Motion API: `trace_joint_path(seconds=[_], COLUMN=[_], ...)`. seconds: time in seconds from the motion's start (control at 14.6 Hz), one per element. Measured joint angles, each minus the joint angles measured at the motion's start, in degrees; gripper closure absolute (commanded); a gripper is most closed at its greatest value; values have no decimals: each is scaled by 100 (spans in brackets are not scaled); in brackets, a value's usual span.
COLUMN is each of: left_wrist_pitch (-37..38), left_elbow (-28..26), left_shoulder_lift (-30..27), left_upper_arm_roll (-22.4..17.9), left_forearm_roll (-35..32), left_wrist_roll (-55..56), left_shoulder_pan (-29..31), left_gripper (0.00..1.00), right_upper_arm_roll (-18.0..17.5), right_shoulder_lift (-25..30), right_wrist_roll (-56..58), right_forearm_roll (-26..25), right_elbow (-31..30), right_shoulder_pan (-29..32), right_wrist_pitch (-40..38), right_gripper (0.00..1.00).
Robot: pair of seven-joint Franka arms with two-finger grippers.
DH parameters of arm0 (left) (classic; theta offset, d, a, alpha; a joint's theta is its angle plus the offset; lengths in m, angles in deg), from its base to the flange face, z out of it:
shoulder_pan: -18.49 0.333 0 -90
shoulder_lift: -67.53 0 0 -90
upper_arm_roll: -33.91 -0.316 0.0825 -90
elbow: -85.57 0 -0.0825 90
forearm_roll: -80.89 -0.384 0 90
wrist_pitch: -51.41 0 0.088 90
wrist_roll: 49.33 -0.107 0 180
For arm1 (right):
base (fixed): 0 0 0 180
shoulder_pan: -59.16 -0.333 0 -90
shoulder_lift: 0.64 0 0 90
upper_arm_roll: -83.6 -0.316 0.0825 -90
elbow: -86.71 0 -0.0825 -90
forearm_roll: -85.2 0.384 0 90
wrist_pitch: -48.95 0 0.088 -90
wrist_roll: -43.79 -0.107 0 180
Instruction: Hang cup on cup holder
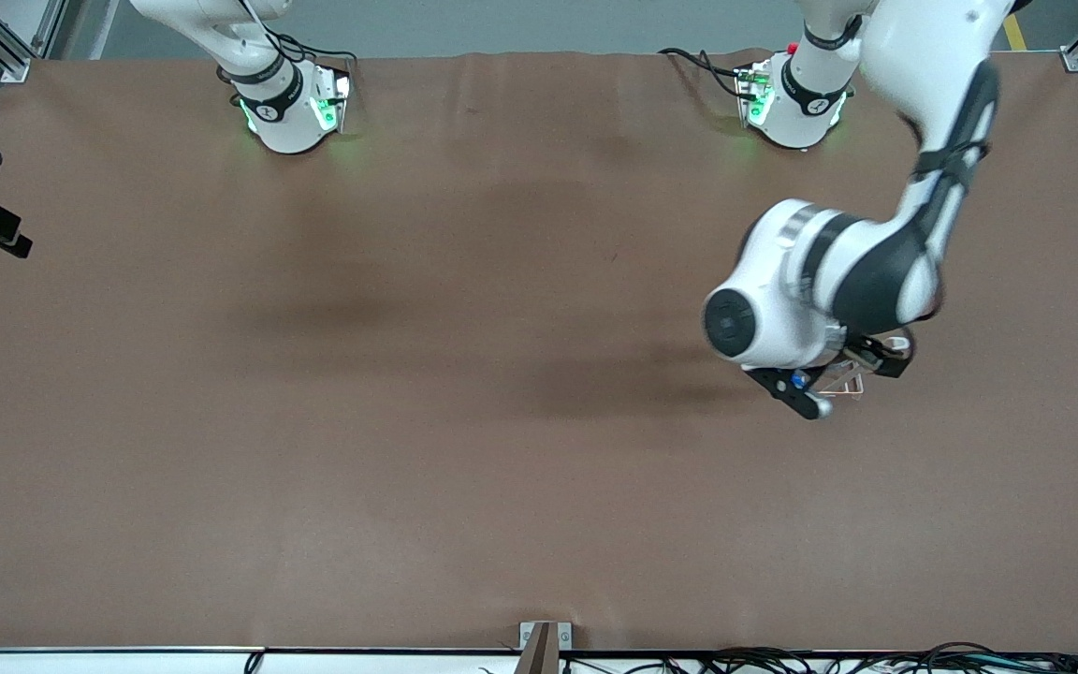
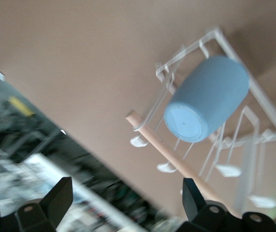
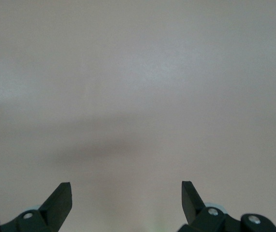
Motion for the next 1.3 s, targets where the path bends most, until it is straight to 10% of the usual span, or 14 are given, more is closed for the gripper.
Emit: trace_joint_path(seconds=[0.61, 1.3], left_wrist_pitch=[-1260, -1327], left_elbow=[-48, -984], left_shoulder_lift=[-1786, -3261], left_upper_arm_roll=[-1260, -1608], left_forearm_roll=[3431, 4063], left_wrist_roll=[603, 637], left_shoulder_pan=[627, 660], left_gripper=[0, 0], right_upper_arm_roll=[6, 6], right_shoulder_lift=[14, 35], right_wrist_roll=[9, 18], right_forearm_roll=[1, 1], right_elbow=[-13, -12], right_shoulder_pan=[0, 0], right_wrist_pitch=[-7, -30], right_gripper=[0, 0])
